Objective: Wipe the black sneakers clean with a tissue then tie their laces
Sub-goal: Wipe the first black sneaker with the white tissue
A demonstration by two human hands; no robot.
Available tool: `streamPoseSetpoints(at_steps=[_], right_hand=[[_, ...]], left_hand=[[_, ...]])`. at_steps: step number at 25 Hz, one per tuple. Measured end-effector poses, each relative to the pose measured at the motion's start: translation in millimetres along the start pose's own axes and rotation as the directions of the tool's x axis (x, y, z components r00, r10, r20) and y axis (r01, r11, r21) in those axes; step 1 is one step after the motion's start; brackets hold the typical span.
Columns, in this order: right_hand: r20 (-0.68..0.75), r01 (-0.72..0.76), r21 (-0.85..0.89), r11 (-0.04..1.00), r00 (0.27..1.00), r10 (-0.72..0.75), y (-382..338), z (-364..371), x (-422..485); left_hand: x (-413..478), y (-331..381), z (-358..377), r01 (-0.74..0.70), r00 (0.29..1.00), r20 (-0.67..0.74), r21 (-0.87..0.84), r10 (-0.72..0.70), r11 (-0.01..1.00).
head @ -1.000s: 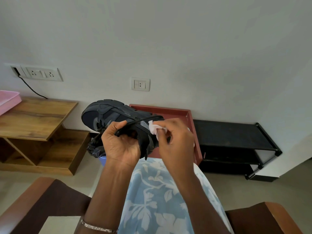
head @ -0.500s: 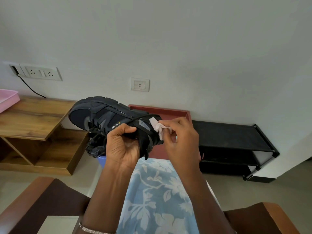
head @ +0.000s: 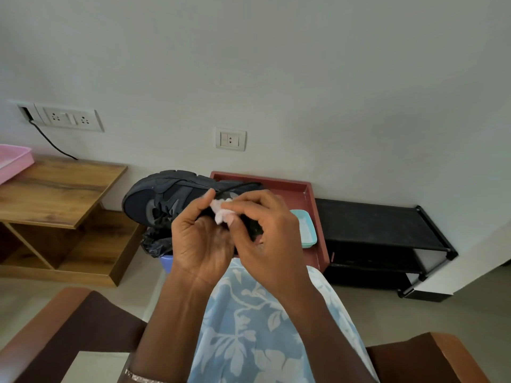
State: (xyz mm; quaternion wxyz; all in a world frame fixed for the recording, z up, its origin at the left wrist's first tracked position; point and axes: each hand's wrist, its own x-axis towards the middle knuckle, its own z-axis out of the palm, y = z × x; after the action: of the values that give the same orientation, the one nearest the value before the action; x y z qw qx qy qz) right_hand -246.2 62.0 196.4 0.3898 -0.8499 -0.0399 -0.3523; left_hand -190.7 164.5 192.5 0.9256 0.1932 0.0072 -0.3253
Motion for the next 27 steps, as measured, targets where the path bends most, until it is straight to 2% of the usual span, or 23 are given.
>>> streamPoseSetpoints(at_steps=[3, 5, 7, 9, 12, 15, 16, 18, 20, 22, 24, 27], right_hand=[[0.04, 0.035, -0.004, 0.999, 0.999, -0.035, -10, 5, -4], [-0.01, 0.071, -0.068, 0.995, 0.997, -0.072, -8, 4, -8], [-0.055, 0.075, -0.099, 0.992, 0.995, -0.08, -2, -3, -10], [-0.034, 0.003, -0.005, 1.0, 0.999, -0.004, 2, -11, -9], [0.05, -0.184, 0.13, 0.974, 0.983, 0.179, 13, -27, -1], [0.019, -0.235, -0.014, 0.972, 0.972, 0.236, 32, -48, 16], [0.045, -0.222, -0.072, 0.972, 0.973, 0.226, 36, -54, 25], [0.225, -0.212, -0.156, 0.965, 0.944, 0.243, 41, -63, 45], [0.43, -0.255, -0.18, 0.95, 0.848, 0.309, 46, -67, 60], [0.514, -0.348, -0.187, 0.919, 0.762, 0.394, 51, -66, 64], [0.452, -0.385, -0.246, 0.889, 0.766, 0.457, 53, -62, 63], [0.211, -0.319, -0.343, 0.883, 0.891, 0.403, 44, -59, 73]], left_hand=[[-4, -10, 4, -0.003, 0.999, -0.051, -0.02, 0.002, 1.0], [-1, -10, 3, 0.02, 0.998, -0.061, -0.047, -0.022, 0.999], [4, -6, -1, 0.013, 0.995, -0.096, 0.011, -0.011, 1.0], [7, -6, -4, 0.003, 0.988, -0.155, 0.068, 0.007, 0.998], [9, -7, -8, -0.008, 0.989, -0.15, 0.068, 0.018, 0.998], [10, -6, -11, -0.05, 0.971, -0.219, 0.191, 0.093, 0.98], [11, -6, -12, -0.045, 0.966, -0.236, 0.237, 0.102, 0.97], [9, -10, -8, -0.019, 0.968, -0.234, 0.311, 0.096, 0.95], [9, -13, -8, -0.004, 0.966, -0.24, 0.358, 0.097, 0.934], [7, -12, -9, 0.0, 0.958, -0.264, 0.396, 0.114, 0.918], [6, -10, -7, -0.004, 0.949, -0.284, 0.423, 0.137, 0.906], [7, -11, -2, -0.006, 0.948, -0.271, 0.516, 0.169, 0.856]])
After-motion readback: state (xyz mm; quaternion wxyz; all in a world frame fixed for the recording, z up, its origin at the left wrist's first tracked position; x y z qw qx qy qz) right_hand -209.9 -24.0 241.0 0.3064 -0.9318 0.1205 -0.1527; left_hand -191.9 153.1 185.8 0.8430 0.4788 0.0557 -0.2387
